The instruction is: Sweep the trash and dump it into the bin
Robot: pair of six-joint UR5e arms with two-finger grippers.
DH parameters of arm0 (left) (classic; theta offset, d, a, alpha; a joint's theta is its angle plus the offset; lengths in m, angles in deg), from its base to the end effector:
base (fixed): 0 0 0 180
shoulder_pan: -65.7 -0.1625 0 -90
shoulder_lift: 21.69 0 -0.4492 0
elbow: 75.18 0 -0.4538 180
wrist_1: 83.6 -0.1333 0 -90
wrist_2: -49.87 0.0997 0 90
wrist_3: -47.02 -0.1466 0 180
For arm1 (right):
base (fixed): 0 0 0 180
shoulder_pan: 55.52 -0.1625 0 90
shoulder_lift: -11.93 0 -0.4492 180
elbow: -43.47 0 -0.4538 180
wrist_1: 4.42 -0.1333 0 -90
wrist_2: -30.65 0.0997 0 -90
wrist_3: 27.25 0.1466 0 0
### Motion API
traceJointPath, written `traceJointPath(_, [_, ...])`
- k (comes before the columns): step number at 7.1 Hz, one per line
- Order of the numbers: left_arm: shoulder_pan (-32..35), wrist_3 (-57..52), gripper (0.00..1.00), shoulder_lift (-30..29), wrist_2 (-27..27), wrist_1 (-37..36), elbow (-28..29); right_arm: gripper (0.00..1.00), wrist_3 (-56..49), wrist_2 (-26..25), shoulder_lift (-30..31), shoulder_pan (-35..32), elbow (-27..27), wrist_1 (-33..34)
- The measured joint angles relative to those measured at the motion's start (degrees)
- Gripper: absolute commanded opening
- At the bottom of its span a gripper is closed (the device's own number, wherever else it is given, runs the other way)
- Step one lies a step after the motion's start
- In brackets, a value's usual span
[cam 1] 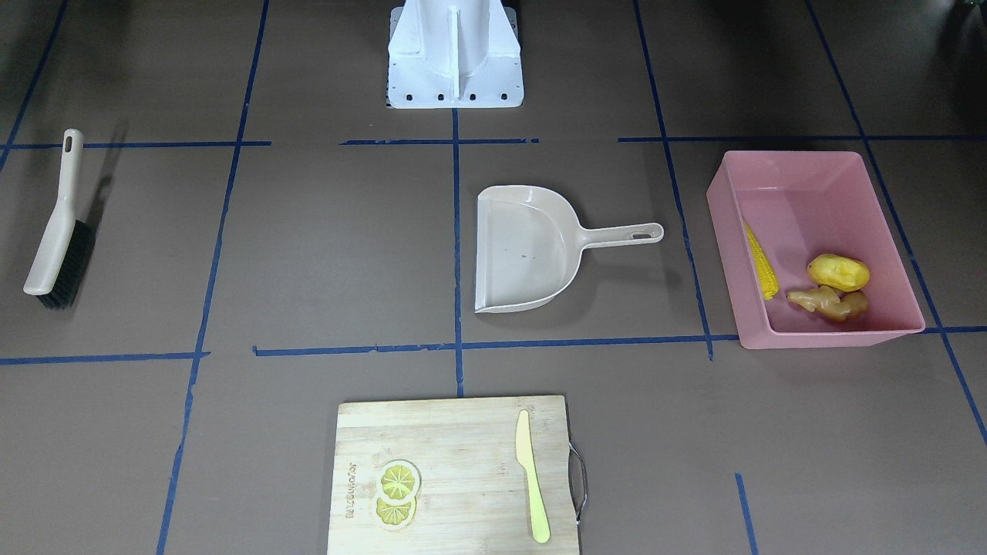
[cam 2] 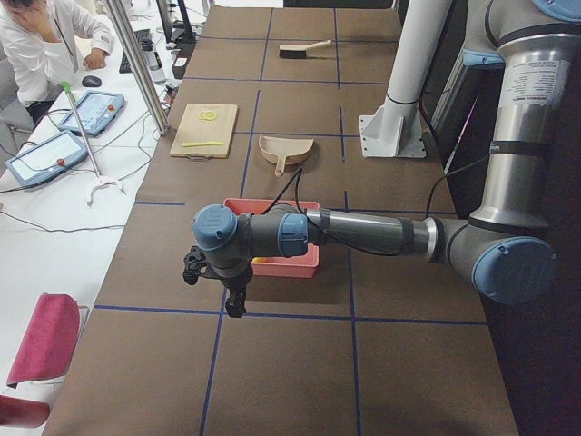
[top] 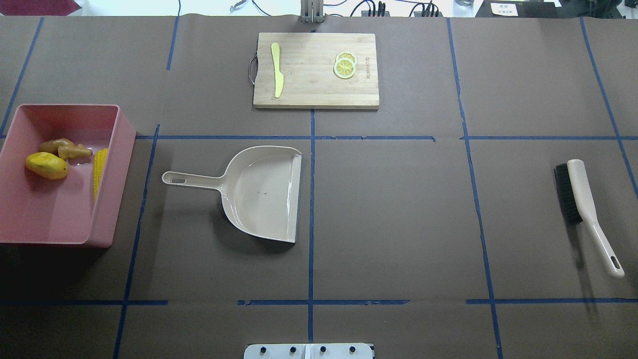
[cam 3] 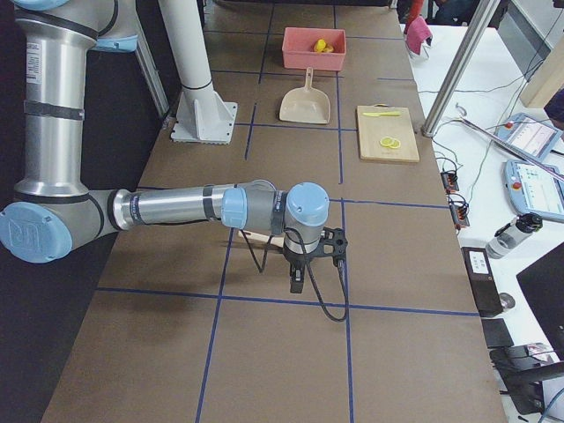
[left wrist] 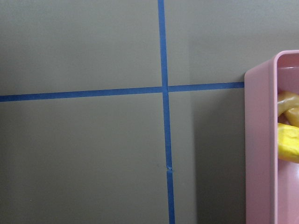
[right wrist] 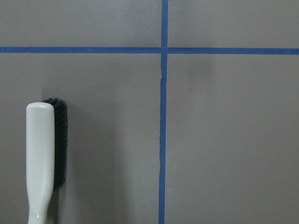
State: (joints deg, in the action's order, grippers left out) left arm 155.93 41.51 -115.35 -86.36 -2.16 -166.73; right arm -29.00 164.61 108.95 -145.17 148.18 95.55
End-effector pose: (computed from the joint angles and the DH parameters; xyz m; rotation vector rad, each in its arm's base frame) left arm -0.0297 -0.5741 0.6766 -0.0148 0.8085 0.0635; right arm 0.0285 -0.4904 0.6570 -0.0284 -0.7676 -0.0196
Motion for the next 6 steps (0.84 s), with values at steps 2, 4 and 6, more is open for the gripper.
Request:
traceJointPath(2, [-0.19, 0.01, 1.0, 0.62, 0.09, 1.84, -0.15, 1.0, 0.24, -0.19, -0.14, 0.0, -0.07, -0.03])
traceJointPath(4, [-0.29, -0.02, 1.0, 2.56, -0.07, 6.35, -0.07, 1.0, 0.78, -0.13, -0.22, 0.0, -0.31, -0.08])
traceJointPath(6, [-0.32, 0.03, 1.0, 3.47, 1.52, 7.66, 0.1, 1.0, 1.05, 0.23, -0.23, 0.0, -0.51, -0.04])
